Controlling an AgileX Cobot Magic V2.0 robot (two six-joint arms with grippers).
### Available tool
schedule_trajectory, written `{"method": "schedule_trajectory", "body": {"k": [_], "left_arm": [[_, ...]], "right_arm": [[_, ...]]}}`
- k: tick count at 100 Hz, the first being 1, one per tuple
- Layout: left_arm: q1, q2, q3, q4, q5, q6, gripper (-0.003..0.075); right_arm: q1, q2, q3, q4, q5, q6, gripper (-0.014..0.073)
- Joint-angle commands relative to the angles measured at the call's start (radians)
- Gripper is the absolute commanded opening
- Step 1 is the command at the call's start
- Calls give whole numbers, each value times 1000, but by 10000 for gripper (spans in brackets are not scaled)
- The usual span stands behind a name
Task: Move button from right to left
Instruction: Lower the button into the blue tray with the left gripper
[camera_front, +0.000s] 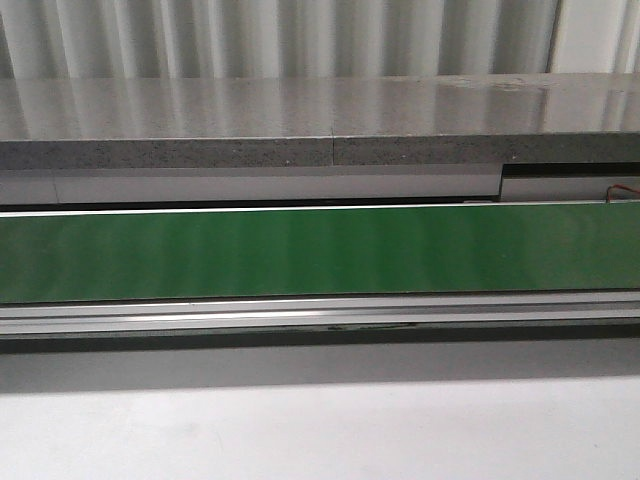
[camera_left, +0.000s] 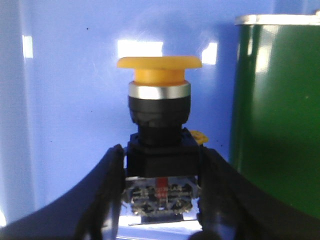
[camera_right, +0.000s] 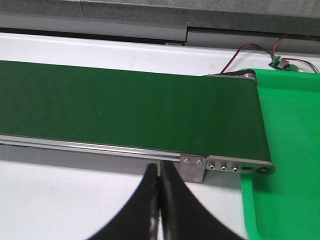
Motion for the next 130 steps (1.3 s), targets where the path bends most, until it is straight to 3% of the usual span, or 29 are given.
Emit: {"method": "schedule_trajectory", "body": {"k": [1, 51, 58, 73, 88, 130], "left_arm": [[11, -6, -27, 13, -21, 5, -10], [15, 114, -27, 21, -29, 3, 1], [21, 114, -27, 21, -27, 3, 55], [21, 114, -27, 21, -22, 3, 272], [21, 112, -27, 21, -27, 3, 380], [21, 75, -27, 17, -51, 3, 351]], "right_arm": [[0, 6, -22, 3, -79, -9, -67], [0, 6, -22, 3, -79, -9, -67], [0, 6, -22, 3, -79, -9, -67], [0, 6, -22, 3, -79, -9, -67], [0, 6, -22, 3, -79, -9, -67], [0, 6, -22, 3, -79, -9, -67]]}}
